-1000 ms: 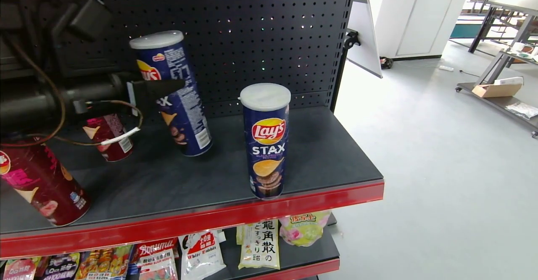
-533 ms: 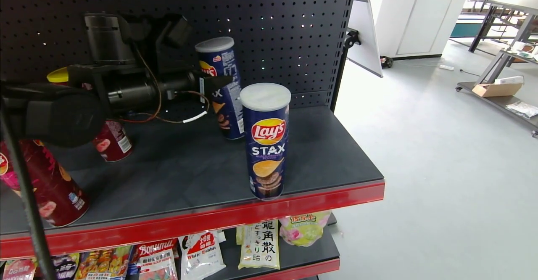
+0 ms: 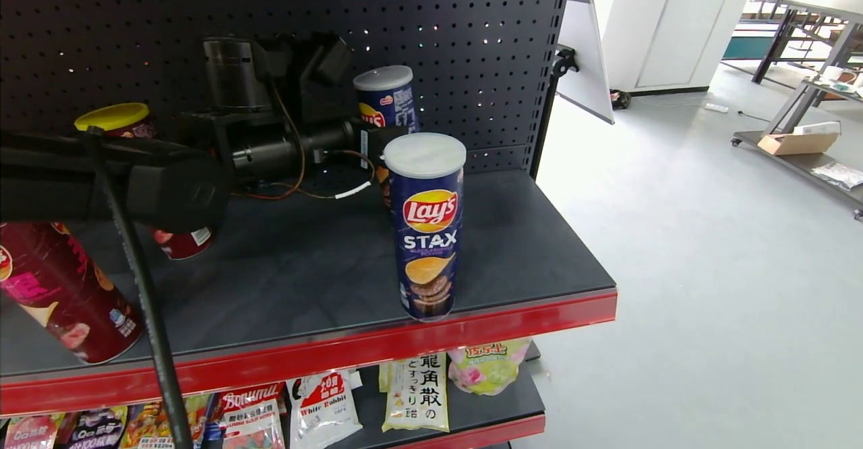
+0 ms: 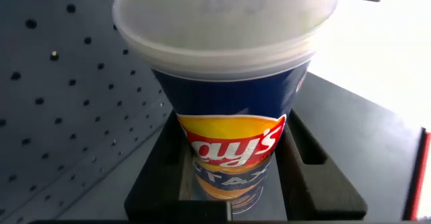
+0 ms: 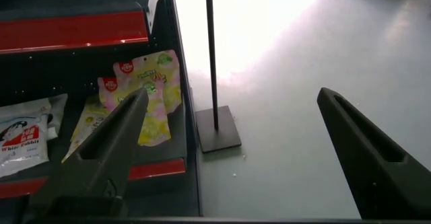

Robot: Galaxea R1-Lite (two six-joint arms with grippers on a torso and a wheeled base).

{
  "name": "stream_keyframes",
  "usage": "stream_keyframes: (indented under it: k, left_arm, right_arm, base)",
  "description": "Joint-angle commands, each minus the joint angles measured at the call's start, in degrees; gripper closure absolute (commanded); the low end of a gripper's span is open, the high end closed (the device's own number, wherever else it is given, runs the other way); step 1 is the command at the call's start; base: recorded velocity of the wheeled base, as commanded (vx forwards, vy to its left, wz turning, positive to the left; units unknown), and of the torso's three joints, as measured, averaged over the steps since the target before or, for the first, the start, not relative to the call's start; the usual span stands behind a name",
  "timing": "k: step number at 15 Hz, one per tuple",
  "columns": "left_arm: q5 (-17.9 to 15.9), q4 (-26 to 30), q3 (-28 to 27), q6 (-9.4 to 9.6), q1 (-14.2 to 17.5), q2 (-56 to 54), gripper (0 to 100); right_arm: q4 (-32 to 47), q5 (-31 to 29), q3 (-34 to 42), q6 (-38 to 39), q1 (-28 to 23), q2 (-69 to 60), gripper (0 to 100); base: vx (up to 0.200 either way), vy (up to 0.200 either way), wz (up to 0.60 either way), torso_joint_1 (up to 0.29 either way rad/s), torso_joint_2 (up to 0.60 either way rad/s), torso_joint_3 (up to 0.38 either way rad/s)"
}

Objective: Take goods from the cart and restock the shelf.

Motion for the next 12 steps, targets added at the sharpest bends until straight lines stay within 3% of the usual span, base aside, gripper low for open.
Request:
stream_keyframes:
  k: [1, 12]
  left_arm:
    - [-0.01, -0.1, -0.53, 0.19, -0.65, 0.64, 100]
    - [-0.09, 0.25, 0.26, 1.42, -0.57, 1.08, 100]
  right_arm:
    - [-0.01, 0.04, 0.0, 0.05, 0.01, 0.07, 0]
    - [-0.01, 0.04, 0.0, -0.04, 0.01, 0.07, 0]
  base:
    - [0.0, 0.0, 0.0, 0.0, 0.0, 0.0]
    - [0.0, 0.0, 0.0, 0.0, 0.0, 0.0]
